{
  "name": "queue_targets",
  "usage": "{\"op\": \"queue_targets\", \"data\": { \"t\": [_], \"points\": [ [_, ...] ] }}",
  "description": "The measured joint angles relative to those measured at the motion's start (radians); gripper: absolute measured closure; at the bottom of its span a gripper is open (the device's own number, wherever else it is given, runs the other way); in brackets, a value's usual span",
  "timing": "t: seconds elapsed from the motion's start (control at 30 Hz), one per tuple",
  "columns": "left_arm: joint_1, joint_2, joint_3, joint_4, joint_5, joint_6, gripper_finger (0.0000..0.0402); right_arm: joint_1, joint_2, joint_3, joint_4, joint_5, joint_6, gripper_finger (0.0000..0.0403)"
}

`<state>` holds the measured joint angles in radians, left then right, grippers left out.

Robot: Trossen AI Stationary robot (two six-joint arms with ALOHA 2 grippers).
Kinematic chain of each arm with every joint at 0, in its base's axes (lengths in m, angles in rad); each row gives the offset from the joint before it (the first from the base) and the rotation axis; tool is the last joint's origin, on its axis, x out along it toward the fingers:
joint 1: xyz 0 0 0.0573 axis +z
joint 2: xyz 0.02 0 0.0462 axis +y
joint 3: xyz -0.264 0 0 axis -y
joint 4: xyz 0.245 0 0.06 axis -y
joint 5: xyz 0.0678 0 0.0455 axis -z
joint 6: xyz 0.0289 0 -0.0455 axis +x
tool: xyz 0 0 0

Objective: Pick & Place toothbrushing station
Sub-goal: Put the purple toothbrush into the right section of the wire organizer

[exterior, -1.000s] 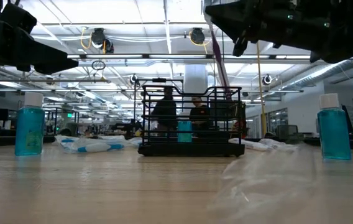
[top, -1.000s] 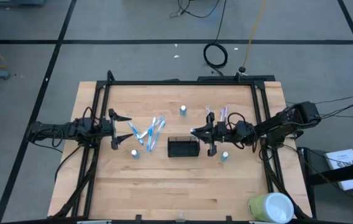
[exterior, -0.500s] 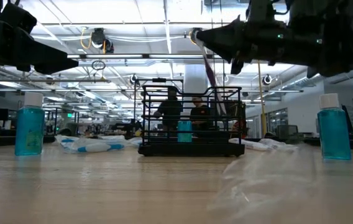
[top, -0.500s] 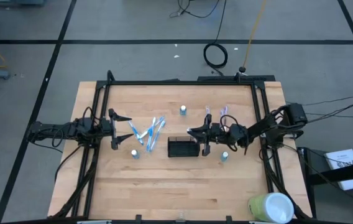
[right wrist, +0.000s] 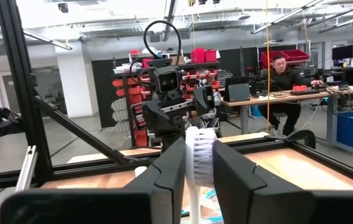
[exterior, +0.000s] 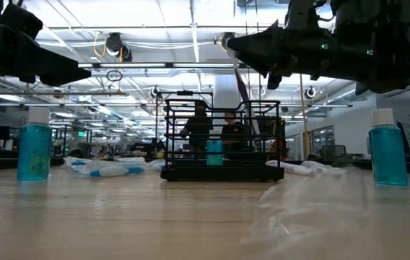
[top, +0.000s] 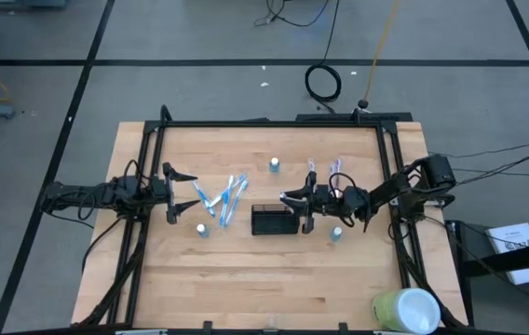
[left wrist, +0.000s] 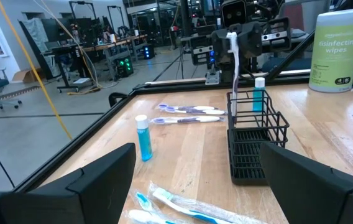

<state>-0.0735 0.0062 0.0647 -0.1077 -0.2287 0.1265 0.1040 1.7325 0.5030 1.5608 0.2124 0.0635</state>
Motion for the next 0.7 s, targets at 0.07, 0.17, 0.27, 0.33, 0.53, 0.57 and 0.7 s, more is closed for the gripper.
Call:
{"op": "queue_targets", "data": {
  "t": [0.07,0.17,0.27,0.33,0.53,0.57,0.7],
  "points": [
    [0.000,0.000,0.000,0.000,0.000,0.000,0.0050,0.000,0.000,0.000,-0.001,0.000,0.000,0.0323],
    [0.000,0.000,0.000,0.000,0.000,0.000,0.0050,0.000,0.000,0.000,-0.002,0.000,0.000,0.0308],
    [0.000,0.000,0.000,0.000,0.000,0.000,0.0050,0.000,0.000,0.000,-0.002,0.000,0.000,0.0292],
    [0.000,0.000,0.000,0.000,0.000,0.000,0.0050,0.000,0.000,0.000,-0.002,0.000,0.000,0.0280],
    [0.000,0.000,0.000,0.000,0.000,0.000,0.0050,0.000,-0.035,0.000,-0.007,0.000,-0.052,0.0252],
    [0.000,0.000,0.000,0.000,0.000,0.000,0.0050,0.000,-0.052,0.000,-0.007,0.003,-0.072,0.0248],
    [0.000,0.000,0.000,0.000,0.000,0.000,0.0050,0.000,-0.171,0.000,-0.112,0.095,-0.152,0.0238]
  ]
}}
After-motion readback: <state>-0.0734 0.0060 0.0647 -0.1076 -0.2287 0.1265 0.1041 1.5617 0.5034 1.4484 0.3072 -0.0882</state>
